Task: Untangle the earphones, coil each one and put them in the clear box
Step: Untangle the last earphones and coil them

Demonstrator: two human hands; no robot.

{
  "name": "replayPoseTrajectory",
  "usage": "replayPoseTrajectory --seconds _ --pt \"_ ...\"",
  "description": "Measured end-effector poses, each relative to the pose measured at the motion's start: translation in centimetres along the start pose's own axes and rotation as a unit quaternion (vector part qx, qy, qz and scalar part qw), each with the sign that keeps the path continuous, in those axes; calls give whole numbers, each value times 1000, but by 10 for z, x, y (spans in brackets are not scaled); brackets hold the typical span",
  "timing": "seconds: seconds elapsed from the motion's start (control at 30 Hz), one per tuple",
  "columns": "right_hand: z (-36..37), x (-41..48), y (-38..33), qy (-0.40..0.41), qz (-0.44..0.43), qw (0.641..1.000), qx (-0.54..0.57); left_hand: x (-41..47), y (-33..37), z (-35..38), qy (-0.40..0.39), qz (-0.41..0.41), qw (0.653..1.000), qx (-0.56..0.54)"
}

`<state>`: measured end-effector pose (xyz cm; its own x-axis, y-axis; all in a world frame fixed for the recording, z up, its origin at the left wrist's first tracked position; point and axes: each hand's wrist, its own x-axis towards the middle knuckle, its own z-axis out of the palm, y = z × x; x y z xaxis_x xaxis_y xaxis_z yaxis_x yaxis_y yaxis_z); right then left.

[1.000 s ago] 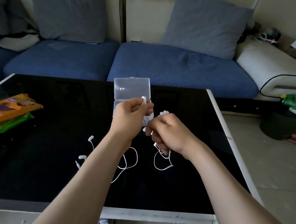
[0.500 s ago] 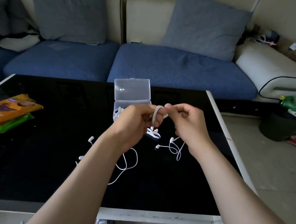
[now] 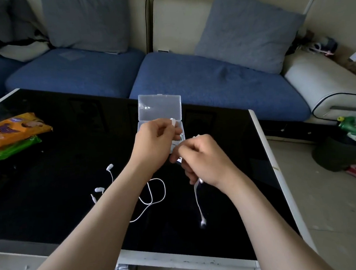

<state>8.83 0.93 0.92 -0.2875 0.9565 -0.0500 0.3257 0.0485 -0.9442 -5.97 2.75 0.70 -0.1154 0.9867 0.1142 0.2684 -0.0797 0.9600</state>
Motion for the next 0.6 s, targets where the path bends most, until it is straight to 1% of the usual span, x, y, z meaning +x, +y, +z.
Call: replayPoseTrajectory --seconds 0.1,0.17,0.23,0.33,0.4,0.47,0.53,0.6 --pt "-5 -3 -4 52 -41 996 60 -2 2 -1 -87 -5 996 30" --pt "-9 -3 -4 89 -48 993 67 -6 7 -1 -150 -23 988 0" --pt "-14 -2 -2 134 -50 988 55 -8 12 -2 -184 -38 981 -42" --pt "-21 1 5 216 -45 975 30 -9 17 -3 -217 -56 971 -76" --pt "-25 3 7 249 -27 967 53 -10 21 -3 -251 -71 958 -121" --pt "-26 3 6 233 -1 968 98 -10 23 -3 -264 -88 941 -194" --pt "-25 3 6 186 35 971 148 -8 23 -2 -258 -102 925 -259" --pt "-23 3 6 137 63 979 139 -7 23 -1 -246 -116 916 -294"
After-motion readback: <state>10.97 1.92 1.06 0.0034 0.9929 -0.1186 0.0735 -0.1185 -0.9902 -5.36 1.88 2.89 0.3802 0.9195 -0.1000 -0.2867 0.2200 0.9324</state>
